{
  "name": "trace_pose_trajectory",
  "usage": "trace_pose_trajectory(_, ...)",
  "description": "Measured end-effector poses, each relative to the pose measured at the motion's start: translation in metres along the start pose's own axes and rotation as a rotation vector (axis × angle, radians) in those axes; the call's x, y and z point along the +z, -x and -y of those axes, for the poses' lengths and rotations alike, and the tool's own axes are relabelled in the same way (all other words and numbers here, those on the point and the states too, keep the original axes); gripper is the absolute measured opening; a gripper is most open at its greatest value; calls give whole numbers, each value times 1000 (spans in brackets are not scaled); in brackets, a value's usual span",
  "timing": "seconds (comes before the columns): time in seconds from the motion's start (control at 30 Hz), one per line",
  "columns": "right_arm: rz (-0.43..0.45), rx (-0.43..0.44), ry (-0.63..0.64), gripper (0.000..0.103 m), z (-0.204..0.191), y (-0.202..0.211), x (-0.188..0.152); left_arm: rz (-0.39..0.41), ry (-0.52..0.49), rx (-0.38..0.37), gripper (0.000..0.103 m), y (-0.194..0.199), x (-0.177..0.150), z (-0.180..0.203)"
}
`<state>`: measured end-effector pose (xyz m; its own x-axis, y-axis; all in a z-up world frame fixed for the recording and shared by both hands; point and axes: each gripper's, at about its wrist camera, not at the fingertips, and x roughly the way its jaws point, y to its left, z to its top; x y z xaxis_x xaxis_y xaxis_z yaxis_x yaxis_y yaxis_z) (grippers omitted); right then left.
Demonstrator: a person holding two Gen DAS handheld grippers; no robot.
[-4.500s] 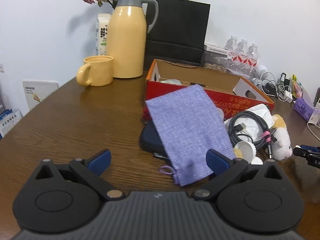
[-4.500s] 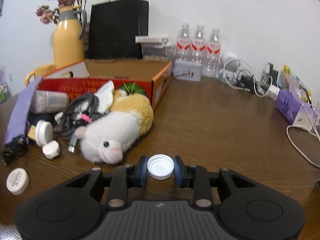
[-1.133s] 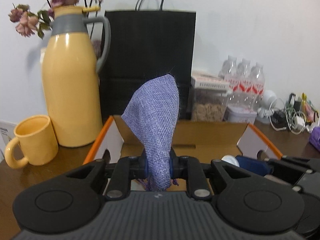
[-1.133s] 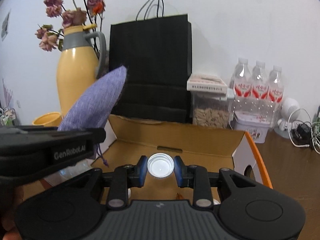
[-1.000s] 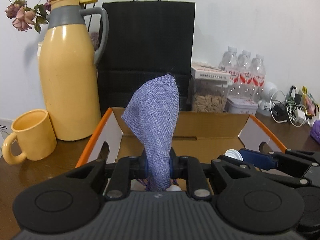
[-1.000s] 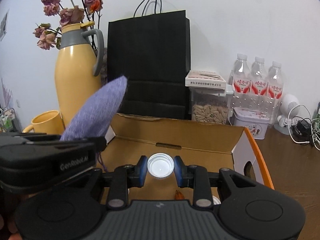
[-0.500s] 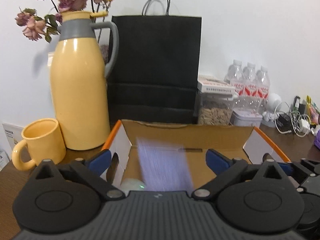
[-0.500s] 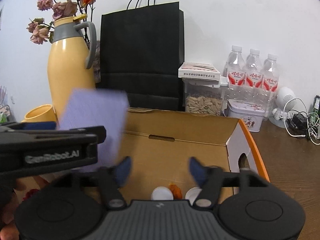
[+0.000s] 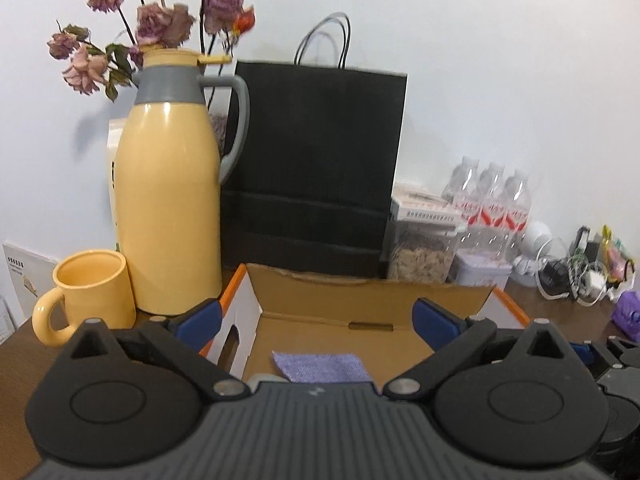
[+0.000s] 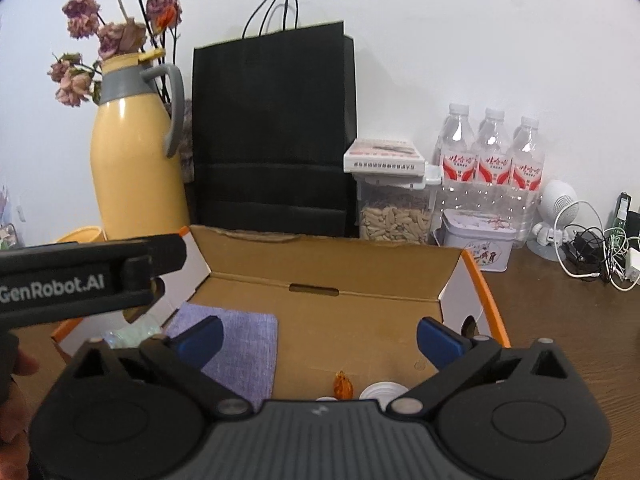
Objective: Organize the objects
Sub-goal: 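Carry the pouch and cap into the box and open both tools, then move both tools back over the cluttered table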
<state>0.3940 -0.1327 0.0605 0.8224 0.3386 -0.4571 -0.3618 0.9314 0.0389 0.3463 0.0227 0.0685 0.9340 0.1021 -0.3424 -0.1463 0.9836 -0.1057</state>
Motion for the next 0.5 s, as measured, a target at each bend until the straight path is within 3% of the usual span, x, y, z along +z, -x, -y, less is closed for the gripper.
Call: trace_pose_trajectory(0.5, 118, 9, 27, 103, 15, 86, -5, 84, 14, -92, 103, 79, 4, -14)
